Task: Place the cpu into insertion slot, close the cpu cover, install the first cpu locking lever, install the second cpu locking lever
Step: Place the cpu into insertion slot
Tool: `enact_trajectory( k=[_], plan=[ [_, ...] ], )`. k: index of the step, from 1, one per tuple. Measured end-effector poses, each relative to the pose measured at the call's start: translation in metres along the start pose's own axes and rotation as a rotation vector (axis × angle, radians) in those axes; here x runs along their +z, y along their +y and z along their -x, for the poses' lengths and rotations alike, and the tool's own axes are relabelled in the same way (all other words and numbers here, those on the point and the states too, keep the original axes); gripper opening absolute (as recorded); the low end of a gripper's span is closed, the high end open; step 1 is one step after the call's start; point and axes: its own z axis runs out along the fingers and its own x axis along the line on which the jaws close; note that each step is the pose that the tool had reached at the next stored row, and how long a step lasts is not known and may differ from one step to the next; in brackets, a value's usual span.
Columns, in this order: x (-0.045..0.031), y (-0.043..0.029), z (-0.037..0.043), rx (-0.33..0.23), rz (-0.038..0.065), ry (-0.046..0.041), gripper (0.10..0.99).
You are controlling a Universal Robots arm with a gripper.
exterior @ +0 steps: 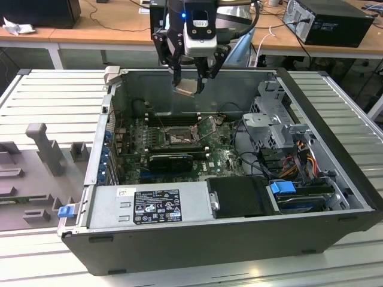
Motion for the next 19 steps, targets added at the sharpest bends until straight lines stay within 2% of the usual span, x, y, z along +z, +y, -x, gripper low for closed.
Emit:
enact_trajectory(
  k=[19],
  plan=[
    [0.0005, 0.0000, 0.0000, 0.078, 0.002, -0.0068, 0.529]
  ],
)
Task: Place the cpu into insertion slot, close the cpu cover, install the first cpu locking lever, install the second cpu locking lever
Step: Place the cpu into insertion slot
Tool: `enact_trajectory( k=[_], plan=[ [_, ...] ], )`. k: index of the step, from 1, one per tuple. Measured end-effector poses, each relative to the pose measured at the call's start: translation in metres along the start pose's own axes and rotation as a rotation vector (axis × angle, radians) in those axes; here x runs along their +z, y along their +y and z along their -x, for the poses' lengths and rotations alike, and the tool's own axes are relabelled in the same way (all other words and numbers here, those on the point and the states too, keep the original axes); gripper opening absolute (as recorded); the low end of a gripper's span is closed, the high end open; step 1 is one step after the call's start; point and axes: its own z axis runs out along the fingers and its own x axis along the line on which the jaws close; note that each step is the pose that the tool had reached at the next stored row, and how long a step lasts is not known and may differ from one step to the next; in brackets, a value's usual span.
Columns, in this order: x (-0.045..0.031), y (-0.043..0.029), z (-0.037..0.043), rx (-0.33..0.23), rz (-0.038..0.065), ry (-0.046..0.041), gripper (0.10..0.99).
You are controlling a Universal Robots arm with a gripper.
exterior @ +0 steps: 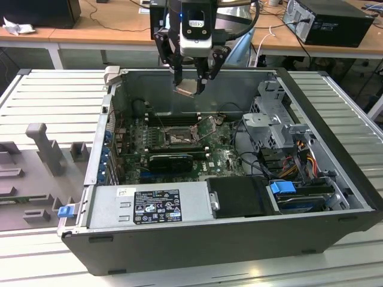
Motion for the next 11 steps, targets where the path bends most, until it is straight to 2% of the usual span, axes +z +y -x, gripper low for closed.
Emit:
enact_trajectory(
  k=[11],
  plan=[
    [0.0005, -0.0001, 0.0000, 0.050, 0.001, -0.0045, 0.529]
  ],
)
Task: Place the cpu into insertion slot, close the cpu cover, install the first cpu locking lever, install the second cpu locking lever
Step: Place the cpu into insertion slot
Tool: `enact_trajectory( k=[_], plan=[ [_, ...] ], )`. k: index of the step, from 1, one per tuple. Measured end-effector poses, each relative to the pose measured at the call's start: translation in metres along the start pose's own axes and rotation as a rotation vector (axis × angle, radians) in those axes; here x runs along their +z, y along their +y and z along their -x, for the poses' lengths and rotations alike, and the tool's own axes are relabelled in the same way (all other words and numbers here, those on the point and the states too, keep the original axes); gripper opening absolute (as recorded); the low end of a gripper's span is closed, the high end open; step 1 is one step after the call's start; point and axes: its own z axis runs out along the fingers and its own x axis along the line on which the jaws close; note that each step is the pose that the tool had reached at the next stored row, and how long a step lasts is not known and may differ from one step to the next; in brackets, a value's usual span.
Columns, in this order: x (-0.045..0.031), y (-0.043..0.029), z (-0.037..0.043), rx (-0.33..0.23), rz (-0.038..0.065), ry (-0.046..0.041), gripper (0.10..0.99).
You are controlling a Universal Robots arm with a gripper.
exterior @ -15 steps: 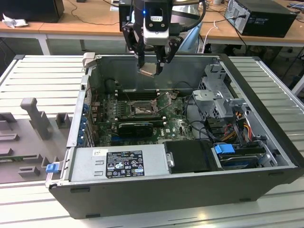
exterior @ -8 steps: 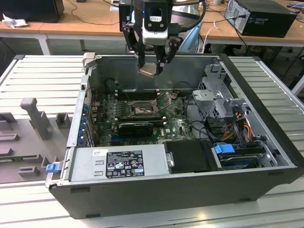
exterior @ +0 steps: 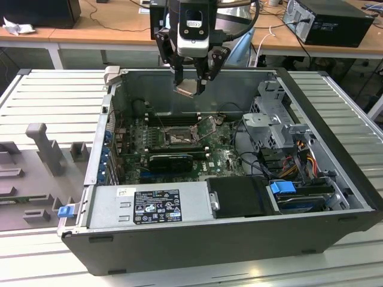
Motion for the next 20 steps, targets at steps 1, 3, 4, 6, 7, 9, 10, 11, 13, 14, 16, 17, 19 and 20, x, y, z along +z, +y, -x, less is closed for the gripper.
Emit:
enact_trajectory(
  k=[1, 3, 4, 6, 7, 9, 10, 11, 13, 14, 16, 17, 19, 20],
  plan=[
    [0.0001, 0.0000, 0.0000, 0.003, 0.000, -0.0003, 0.529],
    [0.0003, 0.0000, 0.0000, 0.018, 0.000, -0.0019, 0.529],
    [0.0003, 0.0000, 0.0000, 0.027, 0.000, -0.0029, 0.529],
    [0.0005, -0.0001, 0.0000, 0.037, 0.000, -0.0040, 0.529],
    [0.0005, 0.0000, 0.0000, 0.041, 0.000, -0.0045, 0.529],
    [0.0006, -0.0001, 0.0000, 0.049, 0.000, -0.0053, 0.529],
    [0.0007, -0.0001, 0.0000, 0.053, -0.001, -0.0058, 0.529],
    [0.0007, -0.0001, 0.0000, 0.057, 0.000, -0.0060, 0.529],
    [0.0009, -0.0001, 0.0000, 0.066, 0.000, -0.0070, 0.529],
    [0.0009, -0.0001, 0.0000, 0.069, 0.000, -0.0073, 0.529],
    [0.0010, -0.0001, 0.0000, 0.080, 0.000, -0.0083, 0.529],
    [0.0011, -0.0001, 0.0000, 0.084, 0.000, -0.0087, 0.529],
    [0.0012, -0.0001, 0.0000, 0.092, 0.000, -0.0094, 0.529],
    [0.0013, -0.0001, 0.0000, 0.097, 0.000, -0.0098, 0.529]
  ],
)
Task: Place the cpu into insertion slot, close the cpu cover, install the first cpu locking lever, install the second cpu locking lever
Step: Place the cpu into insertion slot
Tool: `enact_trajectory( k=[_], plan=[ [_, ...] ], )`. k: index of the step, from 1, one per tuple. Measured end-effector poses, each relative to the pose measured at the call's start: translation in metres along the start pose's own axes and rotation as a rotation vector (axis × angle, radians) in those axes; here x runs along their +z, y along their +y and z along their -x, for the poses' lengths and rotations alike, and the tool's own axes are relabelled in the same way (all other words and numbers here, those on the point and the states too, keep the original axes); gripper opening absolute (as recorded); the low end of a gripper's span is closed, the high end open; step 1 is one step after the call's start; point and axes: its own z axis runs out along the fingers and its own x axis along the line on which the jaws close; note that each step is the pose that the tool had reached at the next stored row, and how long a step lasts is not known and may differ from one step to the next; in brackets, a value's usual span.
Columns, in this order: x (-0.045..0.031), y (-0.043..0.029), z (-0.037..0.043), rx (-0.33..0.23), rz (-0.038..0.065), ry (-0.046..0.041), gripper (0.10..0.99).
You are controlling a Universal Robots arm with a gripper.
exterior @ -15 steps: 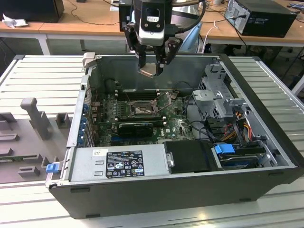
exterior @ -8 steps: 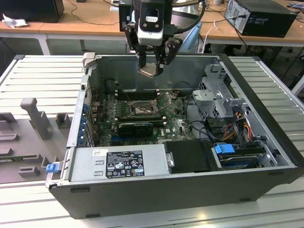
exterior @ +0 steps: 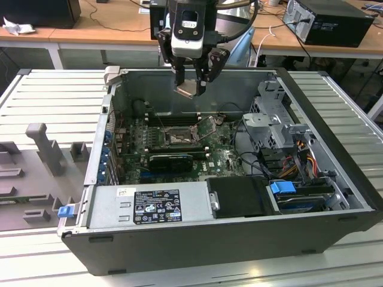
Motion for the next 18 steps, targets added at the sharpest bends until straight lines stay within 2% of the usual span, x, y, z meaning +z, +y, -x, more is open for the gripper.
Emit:
enact_trajectory(
  k=[5, 18],
  plan=[
    [0.0003, 0.0000, 0.0000, 0.028, 0.000, -0.0024, 0.529],
    [0.0015, -0.0001, 0.0000, 0.146, 0.002, -0.0124, 0.529]
  ],
)
